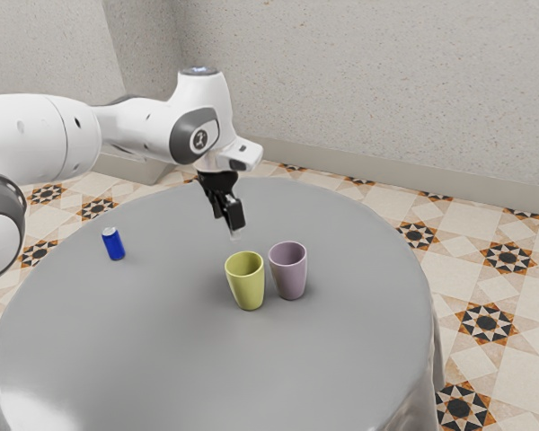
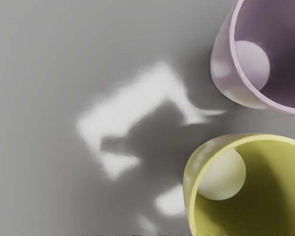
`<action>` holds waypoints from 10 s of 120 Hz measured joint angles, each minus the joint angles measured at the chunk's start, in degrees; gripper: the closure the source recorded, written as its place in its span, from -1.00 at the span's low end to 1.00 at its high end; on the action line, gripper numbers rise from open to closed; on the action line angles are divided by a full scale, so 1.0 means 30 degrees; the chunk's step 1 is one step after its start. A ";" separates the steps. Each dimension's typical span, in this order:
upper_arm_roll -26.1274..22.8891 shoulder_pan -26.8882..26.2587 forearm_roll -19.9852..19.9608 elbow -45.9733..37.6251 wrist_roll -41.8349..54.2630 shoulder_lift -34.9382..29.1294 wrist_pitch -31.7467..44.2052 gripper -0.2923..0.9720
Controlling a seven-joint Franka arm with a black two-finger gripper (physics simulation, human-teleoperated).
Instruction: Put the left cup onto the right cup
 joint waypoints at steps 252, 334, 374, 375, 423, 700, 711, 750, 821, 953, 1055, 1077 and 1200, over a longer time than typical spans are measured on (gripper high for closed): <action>0.0185 -0.0760 -0.0535 -0.1739 0.2051 0.1497 0.3045 -0.51; 0.0327 -0.1031 -0.0719 -0.1728 0.2048 0.1419 0.3141 0.37; 0.0418 -0.1027 -0.0695 -0.1751 0.2030 0.1404 0.3155 0.65; 0.0422 -0.1027 -0.0694 -0.1754 0.2029 0.1398 0.3156 0.65; 0.0879 -0.1059 -0.0596 -0.2531 0.1837 0.0582 0.3222 0.70; -0.0449 -0.1944 -0.0317 0.1488 0.1458 -0.0993 -0.0068 0.70; -0.0451 -0.1849 -0.0317 0.1485 0.1444 -0.0974 -0.0078 0.70; -0.0584 -0.1722 -0.0315 0.2116 0.1409 -0.0441 -0.0107 0.70; -0.0838 -0.1570 -0.0317 0.3255 0.1388 0.0590 -0.0130 0.70; -0.1204 -0.1115 -0.0171 0.3411 0.1379 0.1481 -0.0025 0.70; -0.1099 -0.1271 -0.0330 0.3349 0.1375 0.1068 -0.0059 -0.40; -0.1045 -0.1292 -0.0367 0.2872 0.1381 -0.0551 -0.0390 -0.46; -0.0404 0.1627 -0.0334 0.1867 -0.4646 -0.7524 -0.8396 -0.50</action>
